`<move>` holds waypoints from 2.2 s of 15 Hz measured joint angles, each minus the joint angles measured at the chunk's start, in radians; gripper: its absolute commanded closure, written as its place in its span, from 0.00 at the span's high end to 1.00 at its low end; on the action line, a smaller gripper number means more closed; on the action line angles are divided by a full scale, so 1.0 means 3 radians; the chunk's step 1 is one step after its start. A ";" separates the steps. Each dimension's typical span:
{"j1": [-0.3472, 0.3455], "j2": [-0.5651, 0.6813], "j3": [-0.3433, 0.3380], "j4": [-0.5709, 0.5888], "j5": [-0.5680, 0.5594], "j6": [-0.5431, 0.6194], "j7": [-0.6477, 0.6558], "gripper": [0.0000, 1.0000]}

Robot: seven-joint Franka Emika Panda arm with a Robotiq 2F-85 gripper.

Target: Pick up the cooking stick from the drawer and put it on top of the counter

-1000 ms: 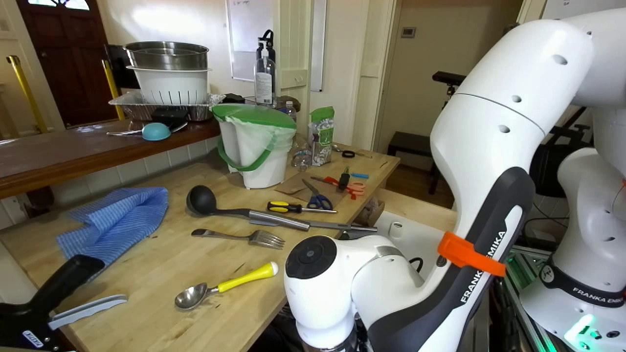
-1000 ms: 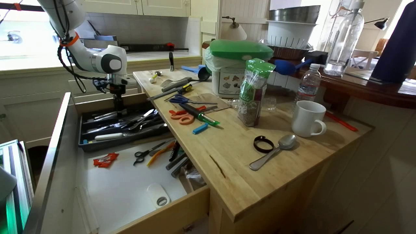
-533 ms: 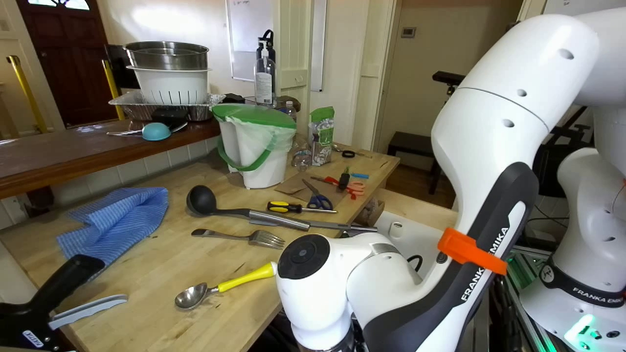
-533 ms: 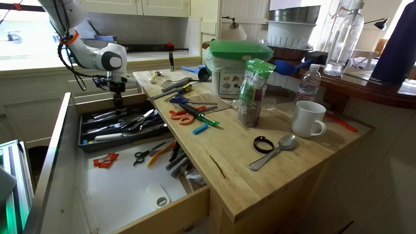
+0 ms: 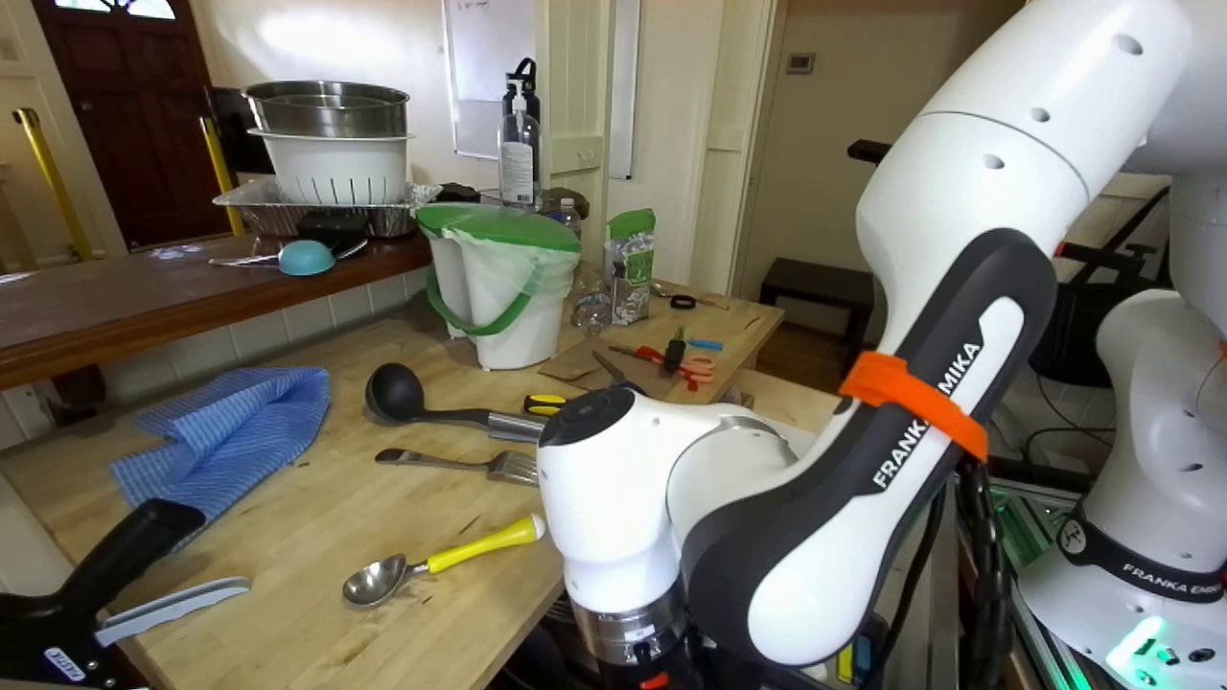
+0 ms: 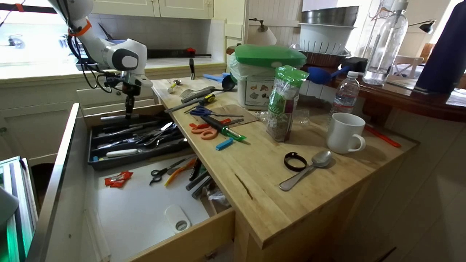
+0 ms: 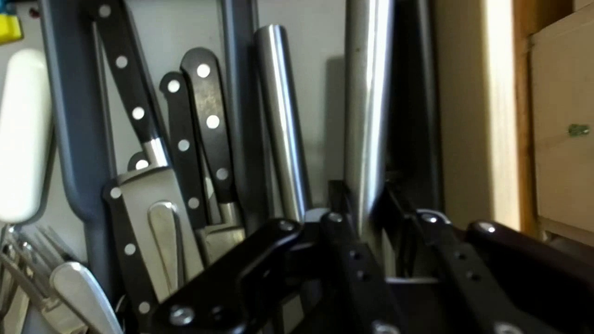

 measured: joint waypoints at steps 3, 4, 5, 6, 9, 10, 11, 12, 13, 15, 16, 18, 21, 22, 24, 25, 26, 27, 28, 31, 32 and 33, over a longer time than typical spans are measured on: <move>-0.0241 -0.0148 0.0216 -0.0112 0.0571 0.0050 -0.0285 0.06; -0.0296 -0.0227 0.0256 -0.0178 0.0746 0.0069 -0.0338 0.06; -0.0342 -0.0322 0.0285 -0.0263 0.0905 0.0075 -0.0370 0.06; -0.0377 -0.0426 0.0306 -0.0363 0.1056 0.0075 -0.0396 0.06; -0.0493 -0.0711 0.0414 -0.0692 0.1576 0.0074 -0.0786 0.06; -0.0518 -0.0791 0.0451 -0.0787 0.1737 0.0070 -0.0987 0.06; -0.0524 -0.0878 0.0478 -0.0878 0.1864 0.0065 -0.1175 0.06; -0.0522 -0.0974 0.0503 -0.0961 0.1955 0.0063 -0.1349 0.06; -0.0521 -0.1078 0.0529 -0.1038 0.2054 0.0061 -0.1517 0.06; -0.0517 -0.1284 0.0572 -0.1162 0.2310 0.0038 -0.1879 0.06; -0.0512 -0.1373 0.0579 -0.1205 0.2431 -0.0005 -0.2050 0.06; -0.0502 -0.1510 0.0577 -0.1245 0.2514 -0.0123 -0.2314 0.06; -0.0498 -0.1669 0.0551 -0.1244 0.2475 -0.0299 -0.2488 0.06; -0.0494 -0.1719 0.0537 -0.1245 0.2355 -0.0312 -0.2462 0.06; -0.0497 -0.1809 0.0482 -0.1246 0.1877 -0.0335 -0.2262 0.06; -0.0508 -0.1851 0.0436 -0.1246 0.1596 -0.0353 -0.2149 0.06; -0.0530 -0.1891 0.0380 -0.1245 0.1355 -0.0354 -0.2053 0.06; -0.0563 -0.1931 0.0310 -0.1240 0.1145 -0.0354 -0.1963 0.06; -0.0609 -0.1966 0.0241 -0.1224 0.0959 -0.0354 -0.1886 0.06; -0.0776 -0.2009 0.0045 -0.0984 0.0387 -0.0412 -0.1717 0.06; -0.0824 -0.1998 -0.0006 -0.0832 0.0222 -0.0524 -0.1668 0.06; -0.0868 -0.1966 -0.0053 -0.0642 0.0067 -0.0744 -0.1668 0.06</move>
